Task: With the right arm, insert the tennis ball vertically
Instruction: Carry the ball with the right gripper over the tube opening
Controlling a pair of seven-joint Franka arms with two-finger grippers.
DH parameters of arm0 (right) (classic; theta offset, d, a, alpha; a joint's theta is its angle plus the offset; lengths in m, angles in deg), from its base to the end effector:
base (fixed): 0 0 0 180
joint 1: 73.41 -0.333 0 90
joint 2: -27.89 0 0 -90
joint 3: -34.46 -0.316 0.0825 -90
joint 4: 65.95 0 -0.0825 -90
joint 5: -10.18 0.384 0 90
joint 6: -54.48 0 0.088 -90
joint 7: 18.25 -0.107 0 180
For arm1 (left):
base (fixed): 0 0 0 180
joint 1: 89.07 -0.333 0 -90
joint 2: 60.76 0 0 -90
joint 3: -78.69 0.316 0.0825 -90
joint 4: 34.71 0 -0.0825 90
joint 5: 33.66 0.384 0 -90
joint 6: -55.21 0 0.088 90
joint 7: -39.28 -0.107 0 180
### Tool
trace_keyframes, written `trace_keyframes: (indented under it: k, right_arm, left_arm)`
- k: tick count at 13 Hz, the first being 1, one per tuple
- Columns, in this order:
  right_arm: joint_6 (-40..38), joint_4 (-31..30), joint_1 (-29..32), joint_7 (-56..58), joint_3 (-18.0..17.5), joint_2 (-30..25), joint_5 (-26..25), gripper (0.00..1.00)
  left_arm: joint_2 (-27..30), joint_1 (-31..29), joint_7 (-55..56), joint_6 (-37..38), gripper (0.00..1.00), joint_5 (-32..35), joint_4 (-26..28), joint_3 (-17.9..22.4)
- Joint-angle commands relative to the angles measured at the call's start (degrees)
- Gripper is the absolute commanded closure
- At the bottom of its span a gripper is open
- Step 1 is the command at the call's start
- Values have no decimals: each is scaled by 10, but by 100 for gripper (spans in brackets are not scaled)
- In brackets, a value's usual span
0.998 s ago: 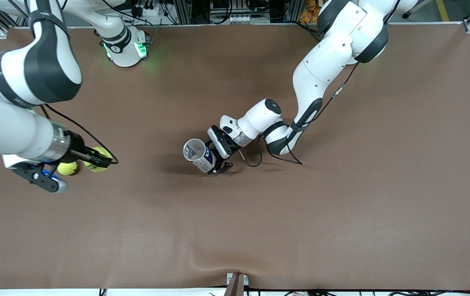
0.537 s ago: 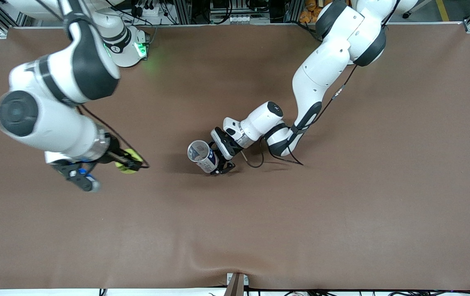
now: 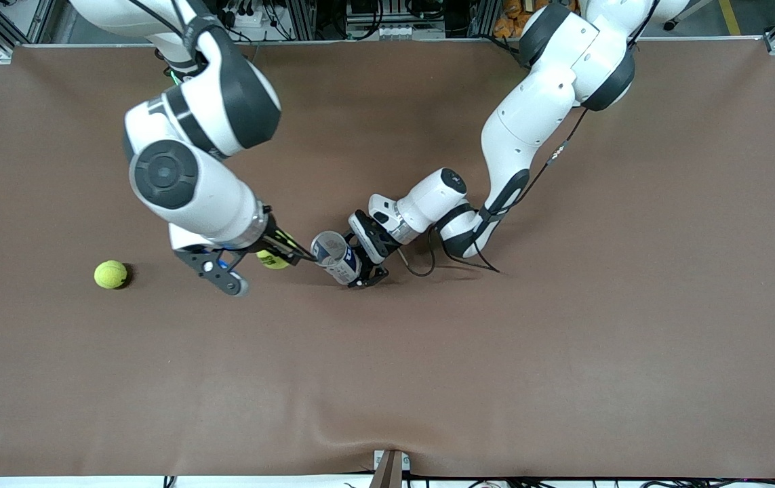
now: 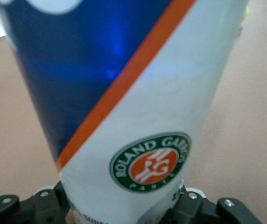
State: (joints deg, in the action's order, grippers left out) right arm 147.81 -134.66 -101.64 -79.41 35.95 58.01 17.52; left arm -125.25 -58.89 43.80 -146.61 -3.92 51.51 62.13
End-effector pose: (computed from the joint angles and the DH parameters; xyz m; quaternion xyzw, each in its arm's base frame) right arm 0.6169 0.3301 0.4733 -0.9510 0.3001 0.0741 0.0079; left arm 0.4916 -0.5241 0.1285 0.7717 -0.4355 0.3900 0.2503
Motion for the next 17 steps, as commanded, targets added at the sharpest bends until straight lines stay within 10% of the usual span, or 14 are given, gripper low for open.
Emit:
trace_keyframes:
  k: [1,13,14,15,17]
  right_arm:
    - [5,9,-25,-42,5,26,4,100]
    - [27,7,-60,-59,5,56,5,100]
    - [28,7,-59,-57,5,56,5,73]
    - [27,7,-59,-60,5,56,5,7]
    - [27,7,-66,-77,5,57,3,0]
  left_arm:
    - [-11,9,0,-12,20,-8,-12,13]
    - [-14,8,0,-17,20,-8,-11,13]
    - [-14,8,0,-17,20,-8,-11,13]
    - [-14,8,0,-17,20,-8,-11,13]
    - [-14,8,0,-17,20,-8,-11,13]
